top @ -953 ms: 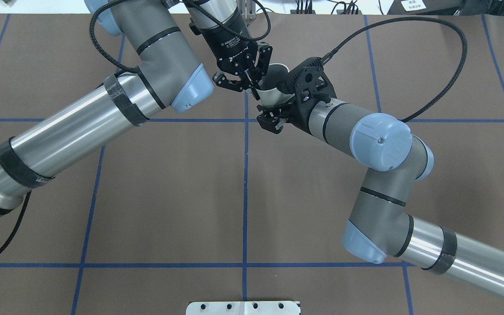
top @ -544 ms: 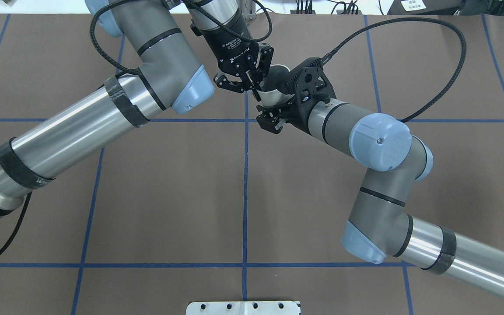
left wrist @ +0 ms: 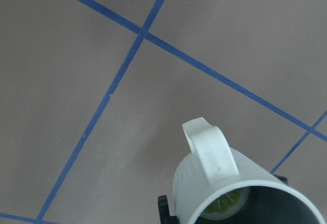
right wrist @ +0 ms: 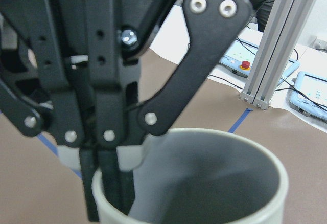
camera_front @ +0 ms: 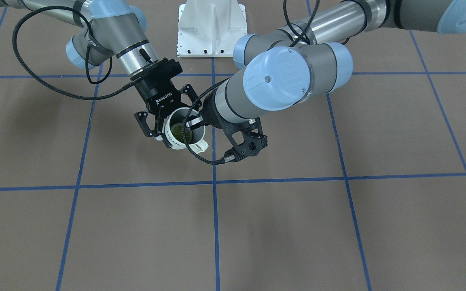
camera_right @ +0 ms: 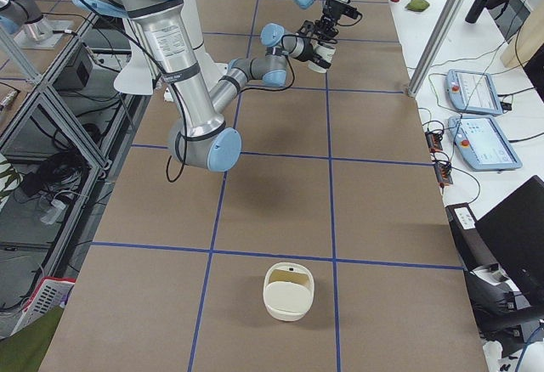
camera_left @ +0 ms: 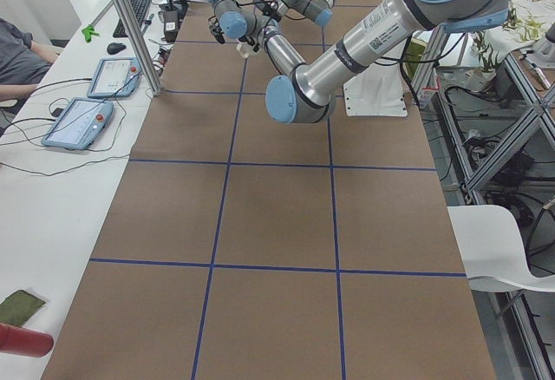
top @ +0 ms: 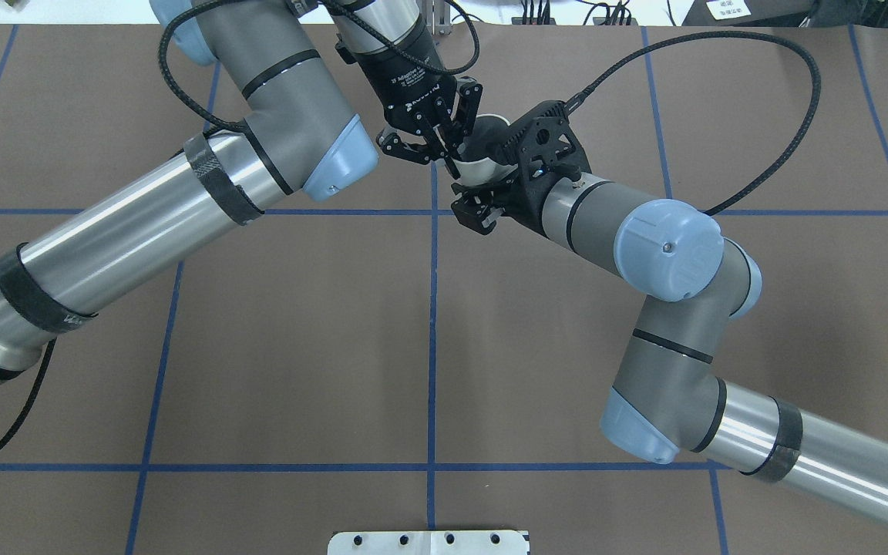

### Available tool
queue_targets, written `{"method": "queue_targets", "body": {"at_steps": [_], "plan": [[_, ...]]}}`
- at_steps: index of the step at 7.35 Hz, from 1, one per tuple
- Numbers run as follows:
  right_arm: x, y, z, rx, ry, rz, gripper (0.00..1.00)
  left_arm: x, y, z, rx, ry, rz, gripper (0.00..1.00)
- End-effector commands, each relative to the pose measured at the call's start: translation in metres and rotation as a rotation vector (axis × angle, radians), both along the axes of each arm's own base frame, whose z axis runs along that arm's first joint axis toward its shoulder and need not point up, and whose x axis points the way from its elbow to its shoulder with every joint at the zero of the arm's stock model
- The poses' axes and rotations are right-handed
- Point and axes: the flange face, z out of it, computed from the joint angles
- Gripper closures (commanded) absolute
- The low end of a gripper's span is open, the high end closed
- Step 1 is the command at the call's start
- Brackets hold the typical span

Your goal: Left arm hands cup to right arm to dump lemon

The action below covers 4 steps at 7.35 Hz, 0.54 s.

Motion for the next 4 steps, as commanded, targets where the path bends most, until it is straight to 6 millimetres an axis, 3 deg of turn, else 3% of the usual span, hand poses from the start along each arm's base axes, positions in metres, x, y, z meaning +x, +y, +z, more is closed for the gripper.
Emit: {"method": "queue_targets", "body": {"at_steps": [1, 4], "plan": [[0.0009, -0.0015, 0.0005, -0.005, -0.001, 0.004, 0.53, -0.0004, 0.0012, -0.0011, 0.025, 0.007, -0.003, 0.01], [0.0019, -0.0032, 0.0021, -0.006, 0.001, 0.007, 0.54, -0.004, 0.0001, -0.0027, 0.022, 0.007, -0.008, 0.0]]}}
